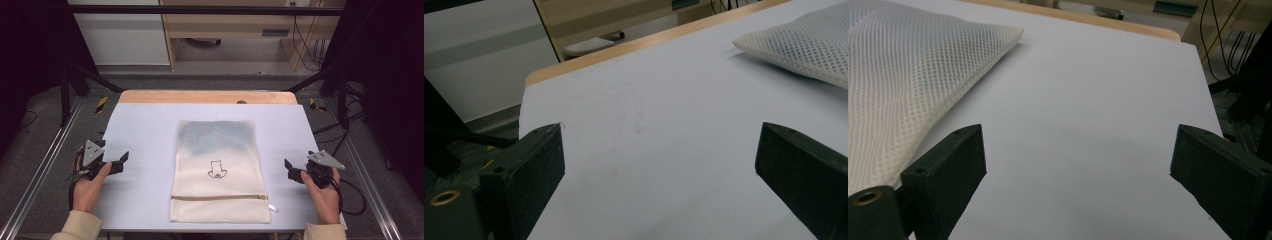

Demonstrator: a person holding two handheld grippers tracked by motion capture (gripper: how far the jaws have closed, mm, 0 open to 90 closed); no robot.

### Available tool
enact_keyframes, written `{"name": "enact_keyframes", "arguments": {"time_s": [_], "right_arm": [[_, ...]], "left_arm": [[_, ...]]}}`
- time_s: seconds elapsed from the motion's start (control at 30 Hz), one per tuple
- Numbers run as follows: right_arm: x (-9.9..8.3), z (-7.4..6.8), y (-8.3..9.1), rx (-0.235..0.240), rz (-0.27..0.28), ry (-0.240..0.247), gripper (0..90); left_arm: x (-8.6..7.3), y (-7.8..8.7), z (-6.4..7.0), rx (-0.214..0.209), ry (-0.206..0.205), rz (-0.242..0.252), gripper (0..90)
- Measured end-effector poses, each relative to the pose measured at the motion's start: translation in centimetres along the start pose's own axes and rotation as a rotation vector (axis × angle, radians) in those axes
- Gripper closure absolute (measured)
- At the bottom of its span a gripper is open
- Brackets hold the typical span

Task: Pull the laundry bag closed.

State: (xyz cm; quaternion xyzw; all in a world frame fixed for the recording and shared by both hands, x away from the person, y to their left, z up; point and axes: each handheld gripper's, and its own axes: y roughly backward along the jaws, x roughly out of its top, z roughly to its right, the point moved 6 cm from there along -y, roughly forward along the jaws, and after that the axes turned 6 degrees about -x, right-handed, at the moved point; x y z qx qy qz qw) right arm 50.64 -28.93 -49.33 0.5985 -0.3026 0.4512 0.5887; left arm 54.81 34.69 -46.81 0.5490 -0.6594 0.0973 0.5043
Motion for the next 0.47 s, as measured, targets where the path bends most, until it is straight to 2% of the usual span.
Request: {"name": "enact_keyframes", "arguments": {"time_s": [0.13,0.27,0.37,0.47], "right_arm": [[-1.0,0.1,0.1,0.002,-0.019,-0.02,7.8],[-1.2,0.1,0.3,0.007,-0.008,-0.044,7.6],[-1.9,0.0,-0.2,0.001,-0.041,-0.029,6.4],[-1.8,0.0,-0.3,-0.002,-0.041,-0.027,6.4]], "left_arm": [[-0.1,-0.2,0.0,-0.018,-0.023,-0.005,5.1],[-0.1,-0.3,0.2,-0.019,-0.003,0.001,5.1],[-0.1,-0.3,0.3,-0.033,0.007,0.01,5.0],[-0.1,-0.4,0.4,-0.036,0.022,0.014,5.0]]}}
